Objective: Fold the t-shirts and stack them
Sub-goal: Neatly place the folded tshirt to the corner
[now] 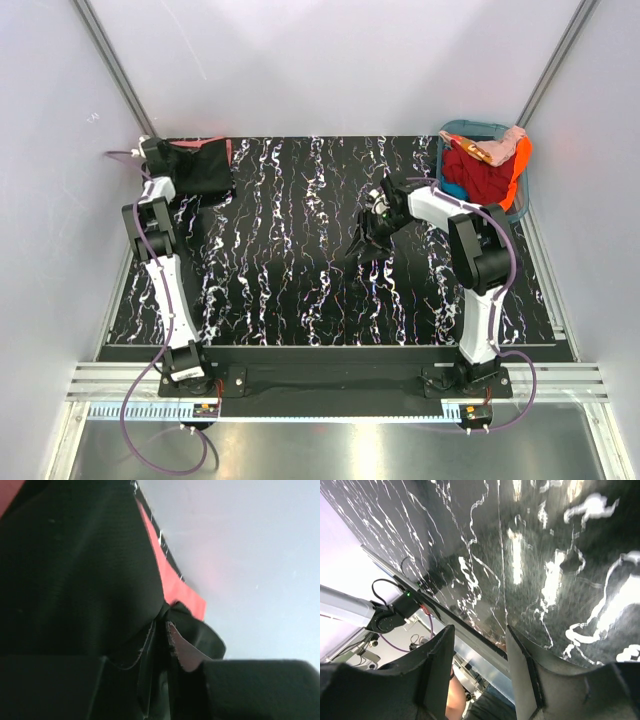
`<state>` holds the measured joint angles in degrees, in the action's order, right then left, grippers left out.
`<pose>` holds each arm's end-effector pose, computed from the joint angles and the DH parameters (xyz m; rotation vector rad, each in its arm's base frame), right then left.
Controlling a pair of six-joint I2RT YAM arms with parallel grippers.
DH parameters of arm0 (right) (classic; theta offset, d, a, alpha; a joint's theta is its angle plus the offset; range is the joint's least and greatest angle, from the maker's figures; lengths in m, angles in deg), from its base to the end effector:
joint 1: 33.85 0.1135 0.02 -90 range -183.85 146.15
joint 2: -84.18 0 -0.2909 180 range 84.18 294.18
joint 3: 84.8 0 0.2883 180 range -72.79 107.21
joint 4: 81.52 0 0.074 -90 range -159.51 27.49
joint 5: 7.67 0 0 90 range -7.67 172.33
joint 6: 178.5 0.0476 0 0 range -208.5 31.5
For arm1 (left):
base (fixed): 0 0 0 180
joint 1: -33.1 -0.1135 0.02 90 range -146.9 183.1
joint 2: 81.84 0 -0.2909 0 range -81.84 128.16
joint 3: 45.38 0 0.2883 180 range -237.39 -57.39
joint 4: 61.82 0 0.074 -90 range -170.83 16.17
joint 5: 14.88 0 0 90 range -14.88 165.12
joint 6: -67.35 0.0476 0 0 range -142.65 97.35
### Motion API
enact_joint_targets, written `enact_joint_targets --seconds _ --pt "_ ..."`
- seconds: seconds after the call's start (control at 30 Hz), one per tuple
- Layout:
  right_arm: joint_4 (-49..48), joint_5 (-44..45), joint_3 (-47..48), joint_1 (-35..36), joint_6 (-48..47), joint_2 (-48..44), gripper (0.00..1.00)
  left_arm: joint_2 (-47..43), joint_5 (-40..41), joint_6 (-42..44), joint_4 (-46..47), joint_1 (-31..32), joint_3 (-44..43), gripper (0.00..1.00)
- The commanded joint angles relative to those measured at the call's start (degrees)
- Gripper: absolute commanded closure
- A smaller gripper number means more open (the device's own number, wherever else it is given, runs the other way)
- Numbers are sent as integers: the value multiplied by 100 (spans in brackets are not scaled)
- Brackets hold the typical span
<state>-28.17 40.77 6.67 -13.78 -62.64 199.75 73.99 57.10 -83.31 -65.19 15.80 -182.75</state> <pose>0.3954 0.1781 0.1512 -0.0251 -2.8438 -1.1147 0.6437 0.1851 0.0970 -1.0955 1.6962 -0.7977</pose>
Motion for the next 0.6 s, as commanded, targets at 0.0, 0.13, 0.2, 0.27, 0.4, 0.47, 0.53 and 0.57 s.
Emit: enact_joint_targets --seconds 0.0,0.13,0.2,0.27,0.4,0.47,0.53,0.57 --pt "304 -36 429 -30 -143 194 47 26 588 -226 366 -1 -418 79" --pt "348 -28 553 -21 -170 229 47 229 581 -314 322 -45 -928 76" --pt "339 -36 509 -30 -170 194 47 -16 458 -402 479 -45 -754 74" --pt "287 -36 413 -30 -143 72 47 -376 361 -333 664 7 -158 73" --pt "146 -28 202 -30 -91 -157 47 -1290 282 -113 972 95 941 72" --pt "102 -19 70 -30 -82 -254 48 -1625 89 -121 1060 121 1432 73" --pt "58 -10 -27 -21 -73 -333 47 -1862 -78 -191 1427 148 1873 74" --pt "32 -10 -114 -21 -56 -403 47 -2081 -122 -226 1534 157 2119 74"
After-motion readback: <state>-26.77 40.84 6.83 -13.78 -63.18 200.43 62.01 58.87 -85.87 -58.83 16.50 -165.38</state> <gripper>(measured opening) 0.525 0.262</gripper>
